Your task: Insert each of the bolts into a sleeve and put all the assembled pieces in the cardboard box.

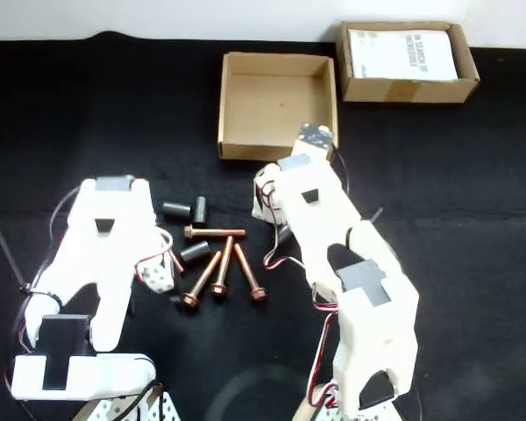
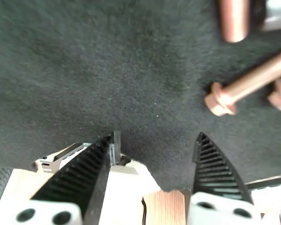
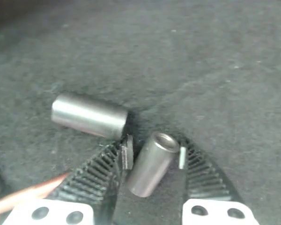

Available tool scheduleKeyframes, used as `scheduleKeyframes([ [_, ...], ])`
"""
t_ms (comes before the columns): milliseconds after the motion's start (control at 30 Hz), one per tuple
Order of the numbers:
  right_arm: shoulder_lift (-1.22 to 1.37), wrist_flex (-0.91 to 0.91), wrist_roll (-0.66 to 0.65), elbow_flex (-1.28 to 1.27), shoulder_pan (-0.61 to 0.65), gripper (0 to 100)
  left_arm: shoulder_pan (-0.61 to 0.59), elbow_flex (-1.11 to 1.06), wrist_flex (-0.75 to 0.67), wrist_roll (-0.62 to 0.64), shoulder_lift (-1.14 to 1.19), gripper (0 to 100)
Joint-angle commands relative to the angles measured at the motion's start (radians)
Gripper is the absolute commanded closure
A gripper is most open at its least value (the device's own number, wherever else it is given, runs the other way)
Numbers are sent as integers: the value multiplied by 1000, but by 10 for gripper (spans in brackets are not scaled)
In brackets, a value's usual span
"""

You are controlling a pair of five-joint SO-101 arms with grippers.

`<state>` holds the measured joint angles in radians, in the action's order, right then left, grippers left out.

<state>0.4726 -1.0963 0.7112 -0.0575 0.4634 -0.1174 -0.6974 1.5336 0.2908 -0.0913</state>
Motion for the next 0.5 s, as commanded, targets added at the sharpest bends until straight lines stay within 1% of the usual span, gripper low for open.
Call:
scheduleKeyframes([
  [0, 44, 15, 6, 10, 5, 988, 13, -81, -61, -2, -5, 747],
  [167, 44, 15, 5, 10, 5, 992, 10, -137, -101, 0, -5, 748],
  [300, 31, 1, 3, 10, 4, 992, 13, -130, -94, 2, -7, 748],
  [400, -45, -42, 2, 12, -4, 992, 15, -96, -91, 5, -7, 748],
  [467, -127, -53, -46, 12, -7, 992, 12, -51, -61, 5, -7, 748],
])
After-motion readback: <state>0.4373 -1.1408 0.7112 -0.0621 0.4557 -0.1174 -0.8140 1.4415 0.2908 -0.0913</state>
